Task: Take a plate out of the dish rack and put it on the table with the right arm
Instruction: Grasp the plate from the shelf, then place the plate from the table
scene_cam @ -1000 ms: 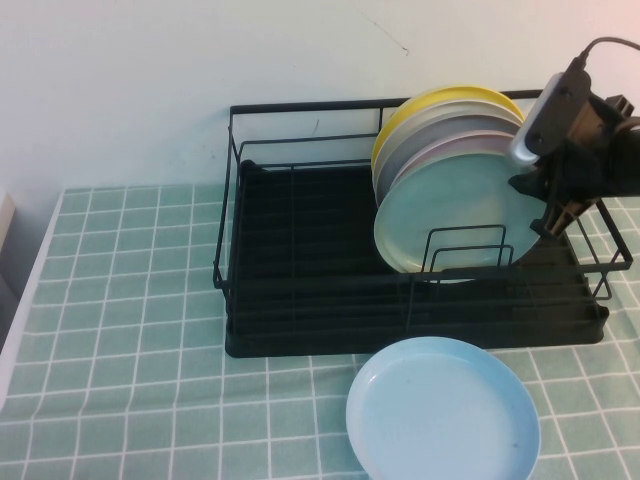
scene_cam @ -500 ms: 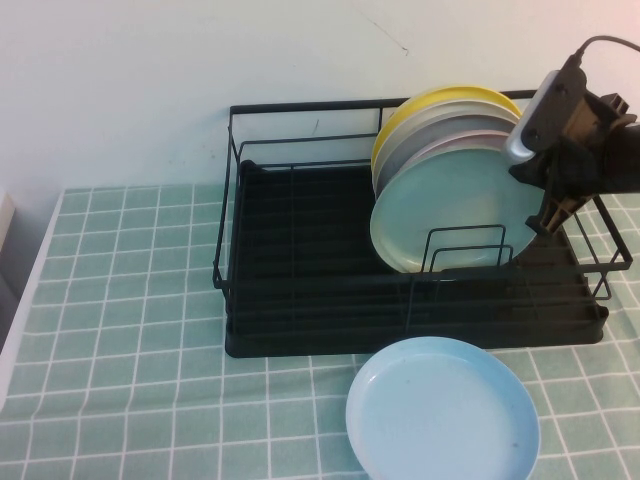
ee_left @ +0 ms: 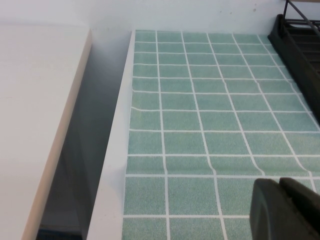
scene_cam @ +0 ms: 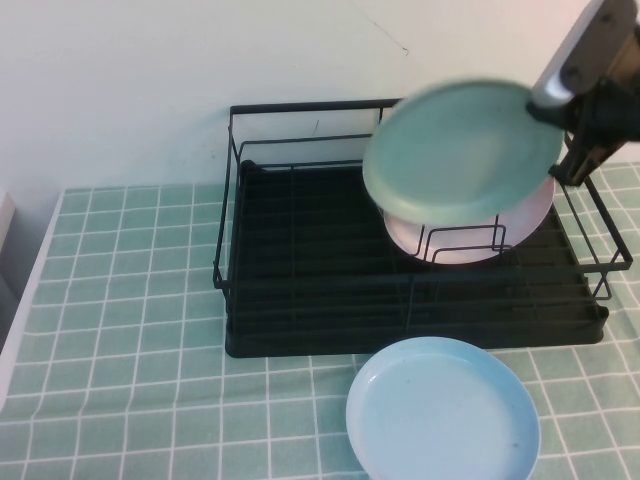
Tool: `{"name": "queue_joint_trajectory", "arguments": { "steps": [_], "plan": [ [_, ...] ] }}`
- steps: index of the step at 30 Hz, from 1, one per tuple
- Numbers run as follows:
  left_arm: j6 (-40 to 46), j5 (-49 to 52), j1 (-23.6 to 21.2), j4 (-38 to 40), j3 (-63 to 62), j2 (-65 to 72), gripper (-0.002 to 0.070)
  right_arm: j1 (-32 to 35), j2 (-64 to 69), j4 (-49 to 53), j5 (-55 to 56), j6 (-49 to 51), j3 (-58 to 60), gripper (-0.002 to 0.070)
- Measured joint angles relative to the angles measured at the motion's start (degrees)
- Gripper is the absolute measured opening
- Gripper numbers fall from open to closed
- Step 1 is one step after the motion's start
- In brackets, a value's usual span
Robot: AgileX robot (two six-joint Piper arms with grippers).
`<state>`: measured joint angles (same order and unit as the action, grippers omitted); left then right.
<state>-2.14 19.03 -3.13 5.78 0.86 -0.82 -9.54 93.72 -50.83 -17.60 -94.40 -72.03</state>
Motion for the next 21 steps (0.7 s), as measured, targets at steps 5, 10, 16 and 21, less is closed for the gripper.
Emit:
{"name": "queue_joint_trajectory", "arguments": {
  "steps": [5,10,16,21],
  "plan": [
    [0.0,0.0,0.0,0.0,0.0,0.0,-0.0001,0.0,-6.3,-4.2,-2.4,-0.6,0.0,0.0039],
    [0.0,0.0,0.0,0.0,0.0,0.0,-0.0001,0.0,-14.2,-8.0,-7.7,2.4,0.0,0.0036],
    [0.0,0.0,0.0,0.0,0.0,0.0,-0.0001,0.0,-20.8,-6.3,-18.2,16.2,-0.1,0.0034],
    [0.0,0.0,0.0,0.0,0.0,0.0,-0.0001,0.0,-21.7,5.0,-35.6,31.4,-0.2,0.0034]
  ]
}}
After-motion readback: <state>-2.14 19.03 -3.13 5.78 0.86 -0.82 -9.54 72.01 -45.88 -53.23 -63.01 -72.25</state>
